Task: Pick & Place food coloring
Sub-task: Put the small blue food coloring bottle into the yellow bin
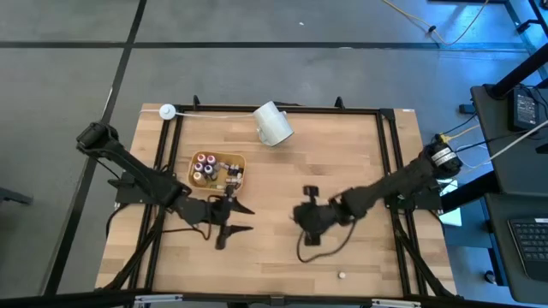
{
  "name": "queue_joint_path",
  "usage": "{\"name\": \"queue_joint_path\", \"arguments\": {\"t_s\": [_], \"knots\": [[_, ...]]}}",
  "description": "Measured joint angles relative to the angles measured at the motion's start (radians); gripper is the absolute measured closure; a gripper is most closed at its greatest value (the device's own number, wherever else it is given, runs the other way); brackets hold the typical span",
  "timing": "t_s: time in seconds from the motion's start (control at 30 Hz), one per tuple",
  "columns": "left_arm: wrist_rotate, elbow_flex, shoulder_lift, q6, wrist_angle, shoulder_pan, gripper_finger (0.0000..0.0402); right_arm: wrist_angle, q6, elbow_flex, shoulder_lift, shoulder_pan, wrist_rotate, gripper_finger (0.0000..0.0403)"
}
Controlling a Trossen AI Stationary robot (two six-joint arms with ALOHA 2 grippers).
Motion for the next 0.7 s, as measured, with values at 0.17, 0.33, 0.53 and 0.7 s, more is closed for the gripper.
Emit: {"name": "queue_joint_path", "arguments": {"t_s": [0.17, 0.33, 0.53, 0.7], "knots": [[-0.019, 0.000, -0.113, 0.000, -0.057, -0.043, 0.0198, 0.150, -0.171, 0.043, 0.002, -0.137, -0.058, 0.0347], [-0.034, 0.000, -0.190, 0.011, -0.060, -0.067, 0.0199, 0.275, -0.258, 0.106, 0.078, -0.247, -0.207, 0.0347], [-0.033, 0.000, -0.220, 0.036, -0.062, -0.074, 0.0197, 0.247, -0.305, 0.295, 0.273, -0.295, -0.306, 0.0347], [-0.033, 0.000, -0.214, 0.052, -0.069, -0.071, 0.0199, 0.182, -0.325, 0.452, 0.429, -0.300, -0.342, 0.0347]]}}
